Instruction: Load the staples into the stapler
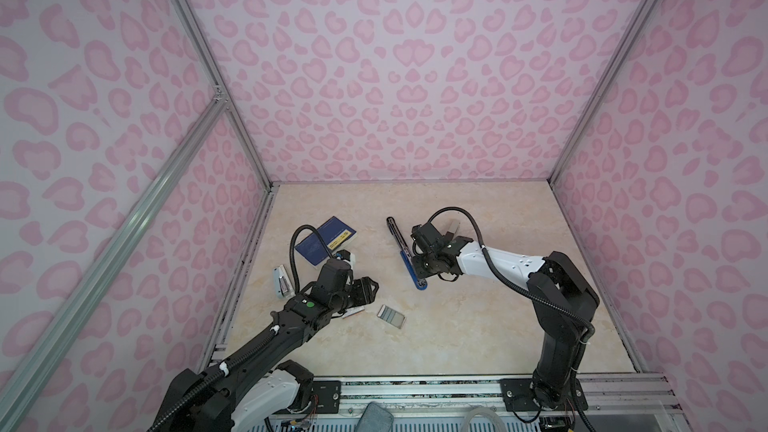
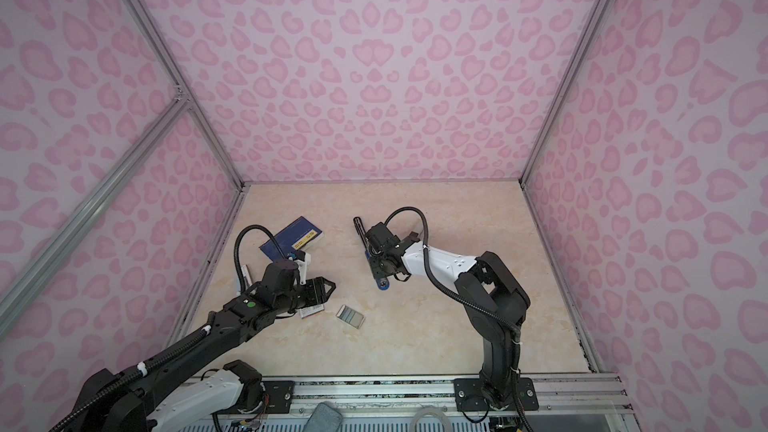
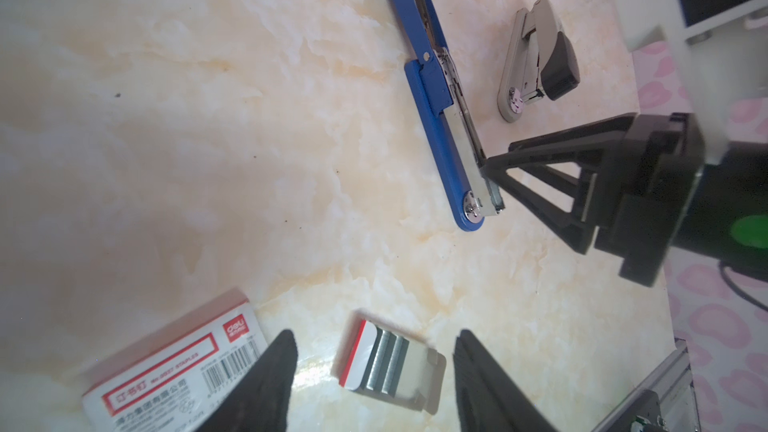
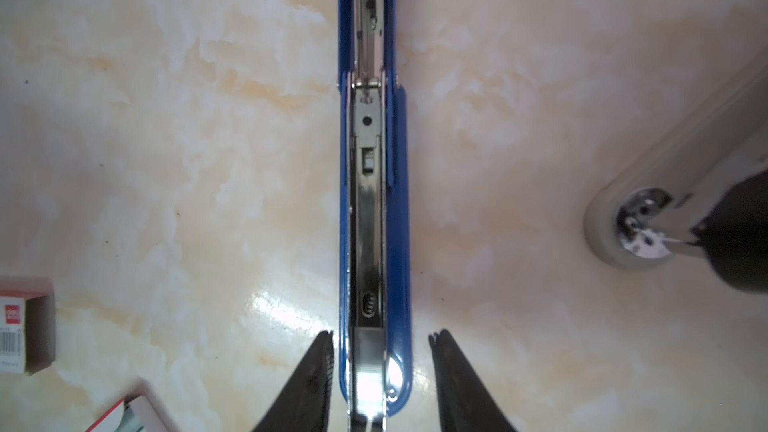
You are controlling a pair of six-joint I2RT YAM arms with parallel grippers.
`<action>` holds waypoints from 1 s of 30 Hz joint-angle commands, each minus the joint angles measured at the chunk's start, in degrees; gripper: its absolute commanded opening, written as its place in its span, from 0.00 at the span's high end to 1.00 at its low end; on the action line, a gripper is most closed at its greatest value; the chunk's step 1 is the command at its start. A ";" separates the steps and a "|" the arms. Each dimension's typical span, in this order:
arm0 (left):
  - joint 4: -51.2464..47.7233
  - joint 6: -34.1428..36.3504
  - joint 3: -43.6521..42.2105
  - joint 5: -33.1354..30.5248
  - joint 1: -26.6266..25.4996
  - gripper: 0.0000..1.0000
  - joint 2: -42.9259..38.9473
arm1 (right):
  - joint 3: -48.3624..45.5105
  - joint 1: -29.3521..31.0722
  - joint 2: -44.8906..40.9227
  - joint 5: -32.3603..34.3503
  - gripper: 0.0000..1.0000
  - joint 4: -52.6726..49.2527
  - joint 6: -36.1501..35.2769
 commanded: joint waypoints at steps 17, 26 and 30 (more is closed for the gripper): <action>-2.23 0.27 1.24 -4.60 0.65 0.36 -3.07 | 8.81 8.43 10.57 -12.09 0.58 7.06 3.51; -5.42 1.59 4.38 -7.34 1.91 0.23 -2.85 | 5.03 6.69 3.77 -12.22 0.57 10.71 0.81; -5.61 4.09 8.02 -8.17 1.98 0.23 0.91 | -2.01 4.15 -3.64 -11.05 0.53 12.72 0.00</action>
